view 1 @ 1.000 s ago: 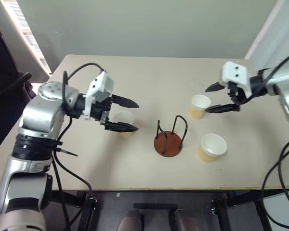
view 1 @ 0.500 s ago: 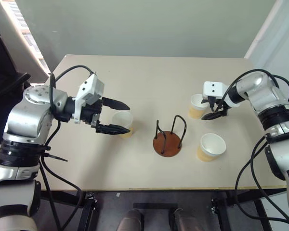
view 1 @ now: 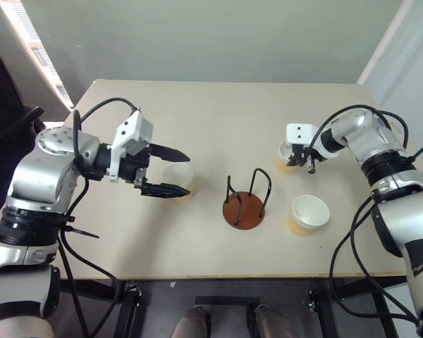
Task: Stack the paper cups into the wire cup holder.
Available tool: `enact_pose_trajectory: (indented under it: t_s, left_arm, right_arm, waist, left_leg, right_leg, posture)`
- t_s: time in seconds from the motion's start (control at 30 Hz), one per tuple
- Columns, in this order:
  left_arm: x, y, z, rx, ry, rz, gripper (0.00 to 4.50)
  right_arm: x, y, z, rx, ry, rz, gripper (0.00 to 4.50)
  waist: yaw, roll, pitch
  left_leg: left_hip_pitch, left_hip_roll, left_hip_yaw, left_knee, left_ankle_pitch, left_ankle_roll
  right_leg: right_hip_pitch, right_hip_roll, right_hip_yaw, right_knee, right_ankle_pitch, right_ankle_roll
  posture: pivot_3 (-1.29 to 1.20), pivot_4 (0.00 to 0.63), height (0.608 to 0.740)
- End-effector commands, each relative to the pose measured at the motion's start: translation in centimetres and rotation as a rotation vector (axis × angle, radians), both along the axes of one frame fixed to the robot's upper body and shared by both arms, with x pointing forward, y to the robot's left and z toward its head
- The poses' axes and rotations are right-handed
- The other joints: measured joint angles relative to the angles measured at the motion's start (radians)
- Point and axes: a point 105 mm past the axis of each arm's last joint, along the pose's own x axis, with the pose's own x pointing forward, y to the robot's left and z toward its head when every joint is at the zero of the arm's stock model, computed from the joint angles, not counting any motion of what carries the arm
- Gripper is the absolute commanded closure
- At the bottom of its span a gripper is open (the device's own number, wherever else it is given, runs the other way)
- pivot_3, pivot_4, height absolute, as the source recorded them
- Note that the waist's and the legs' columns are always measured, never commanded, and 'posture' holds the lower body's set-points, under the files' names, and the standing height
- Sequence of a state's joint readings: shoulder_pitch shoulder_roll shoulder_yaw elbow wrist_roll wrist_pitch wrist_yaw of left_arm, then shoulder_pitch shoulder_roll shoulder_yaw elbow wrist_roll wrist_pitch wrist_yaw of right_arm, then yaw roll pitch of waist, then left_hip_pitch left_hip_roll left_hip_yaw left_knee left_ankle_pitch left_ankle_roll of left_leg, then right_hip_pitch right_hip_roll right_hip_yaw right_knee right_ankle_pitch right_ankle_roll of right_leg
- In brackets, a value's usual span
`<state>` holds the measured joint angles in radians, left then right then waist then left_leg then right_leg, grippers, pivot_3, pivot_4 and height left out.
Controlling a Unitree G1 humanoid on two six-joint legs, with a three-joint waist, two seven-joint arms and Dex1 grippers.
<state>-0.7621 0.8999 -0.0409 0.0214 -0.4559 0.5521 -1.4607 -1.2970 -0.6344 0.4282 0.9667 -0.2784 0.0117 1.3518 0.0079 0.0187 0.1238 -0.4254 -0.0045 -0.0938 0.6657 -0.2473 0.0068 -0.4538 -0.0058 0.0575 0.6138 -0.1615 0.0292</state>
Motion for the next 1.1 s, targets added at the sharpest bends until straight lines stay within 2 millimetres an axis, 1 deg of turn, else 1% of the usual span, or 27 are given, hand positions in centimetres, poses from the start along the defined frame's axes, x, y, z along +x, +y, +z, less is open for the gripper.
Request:
enact_pose_trajectory:
  t_s: [0.03,0.07,0.13,0.17,0.27,0.3,0.37,0.47,0.53,0.57,0.6,0.77,0.93,1.1]
  left_arm:
    - [-0.4,0.3,0.1,0.007,-0.010,-0.010,0.00]
    - [-0.4,0.5,-0.1,0.010,-0.005,-0.010,0.00]
    - [-0.3,0.9,-0.7,0.022,0.008,0.005,0.00]
    - [-0.3,1.1,-0.8,0.024,0.010,0.008,0.00]
    - [-0.5,1.0,-0.7,0.019,0.010,0.000,0.00]
    - [-0.5,1.0,-0.7,0.019,0.010,-0.002,0.00]
    - [-0.4,0.9,-0.8,0.020,0.012,-0.006,0.00]
    - [-0.2,0.7,-0.8,0.019,0.015,-0.018,0.00]
    - [-0.1,0.5,-0.8,0.017,0.014,-0.027,0.00]
    - [0.0,0.4,-0.8,0.016,0.013,-0.031,0.00]
    - [0.1,0.3,-0.7,0.015,0.012,-0.033,0.00]
    - [0.4,0.0,-0.6,0.014,0.008,-0.044,0.00]
    - [0.3,0.1,-0.6,0.013,0.011,-0.042,0.00]
    - [0.1,0.2,-0.8,0.013,0.012,-0.037,0.00]
  right_arm:
    - [-0.9,1.1,5.6,0.074,-0.133,0.081,4.46]
    - [-1.1,1.2,6.0,0.076,-0.142,0.092,4.46]
    - [-3.2,2.7,8.5,0.094,-0.185,0.190,4.46]
    - [-4.1,3.2,9.2,0.098,-0.195,0.223,4.46]
    - [-8.9,5.5,11.4,0.124,-0.195,0.367,4.46]
    - [-10.3,6.1,11.8,0.126,-0.190,0.399,4.46]
    - [-12.5,6.9,12.1,0.122,-0.178,0.442,4.46]
    - [-14.7,8.3,12.0,0.121,-0.147,0.504,4.46]
    - [-15.3,9.1,11.7,0.126,-0.126,0.526,4.46]
    - [-15.4,9.5,11.2,0.123,-0.116,0.534,4.46]
    - [-15.3,9.7,10.8,0.119,-0.111,0.537,4.46]
    - [-14.5,10.7,8.7,0.121,-0.056,0.542,4.46]
    - [-14.1,10.2,7.3,0.091,-0.018,0.530,4.46]
    - [-13.7,9.6,7.1,0.068,-0.014,0.514,4.46]
  waist:
    - [0.000,0.000,0.000]
    - [-0.001,0.000,0.000]
    - [-0.002,0.000,0.000]
    - [-0.003,0.001,0.000]
    - [-0.003,0.000,0.000]
    - [-0.003,0.000,0.000]
    - [-0.003,0.000,0.000]
    - [-0.004,0.000,0.000]
    - [-0.004,0.000,0.000]
    - [-0.005,0.000,0.000]
    - [-0.005,0.000,0.000]
    - [-0.005,0.000,0.000]
    - [-0.006,0.000,0.000]
    - [-0.006,0.000,0.000]
  left_leg:
    - [0.000,0.000,0.000,0.000,0.000,0.000]
    - [0.000,0.000,0.000,0.000,0.000,0.000]
    - [0.000,0.000,0.000,-0.001,0.001,-0.001]
    - [-0.001,0.000,0.000,-0.001,0.001,-0.002]
    - [-0.001,0.002,0.000,-0.001,0.003,-0.006]
    - [-0.001,0.002,0.000,-0.002,0.007,-0.012]
    - [-0.001,0.002,0.000,-0.002,0.008,-0.013]
    - [0.000,0.002,0.000,0.000,0.007,-0.012]
    - [0.000,0.001,0.000,0.001,0.007,-0.012]
    - [0.001,0.001,0.000,0.001,0.006,-0.009]
    - [0.001,0.001,0.000,0.001,0.002,-0.003]
    - [0.005,0.001,0.000,0.002,0.002,-0.002]
    - [0.006,0.001,-0.001,0.002,0.004,-0.002]
    - [0.006,0.001,0.000,0.002,0.004,-0.002]
  right_leg:
    - [0.000,0.000,0.000,0.000,0.000,0.000]
    - [0.000,0.000,0.000,0.000,0.000,0.000]
    - [0.000,0.000,0.000,0.000,-0.001,-0.001]
    - [-0.001,0.000,0.000,0.000,-0.001,-0.002]
    - [-0.001,0.002,-0.001,0.000,-0.002,-0.004]
    - [-0.001,0.002,-0.002,0.000,-0.003,-0.005]
    - [-0.001,0.002,-0.002,0.000,-0.004,-0.007]
    - [0.000,0.002,-0.001,0.000,-0.007,-0.010]
    - [0.000,0.002,-0.001,0.001,-0.008,-0.012]
    - [0.000,0.002,-0.001,0.001,-0.008,-0.013]
    - [0.000,0.002,-0.001,0.003,-0.008,-0.013]
    - [0.000,0.002,-0.001,0.012,-0.009,-0.015]
    - [0.000,0.002,-0.001,0.015,-0.009,-0.016]
    - [0.000,0.002,-0.001,0.013,-0.009,-0.016]
  posture:
    - [0.00,0.150,0.740]
    - [0.00,0.150,0.740]
    - [0.00,0.150,0.740]
    - [0.00,0.150,0.740]
    - [0.00,0.150,0.740]
    - [0.00,0.150,0.740]
    - [0.00,0.150,0.740]
    - [0.00,0.150,0.740]
    - [0.00,0.150,0.740]
    - [0.00,0.150,0.740]
    - [0.00,0.150,0.740]
    - [0.00,0.150,0.740]
    - [0.00,0.150,0.740]
    - [0.00,0.150,0.740]
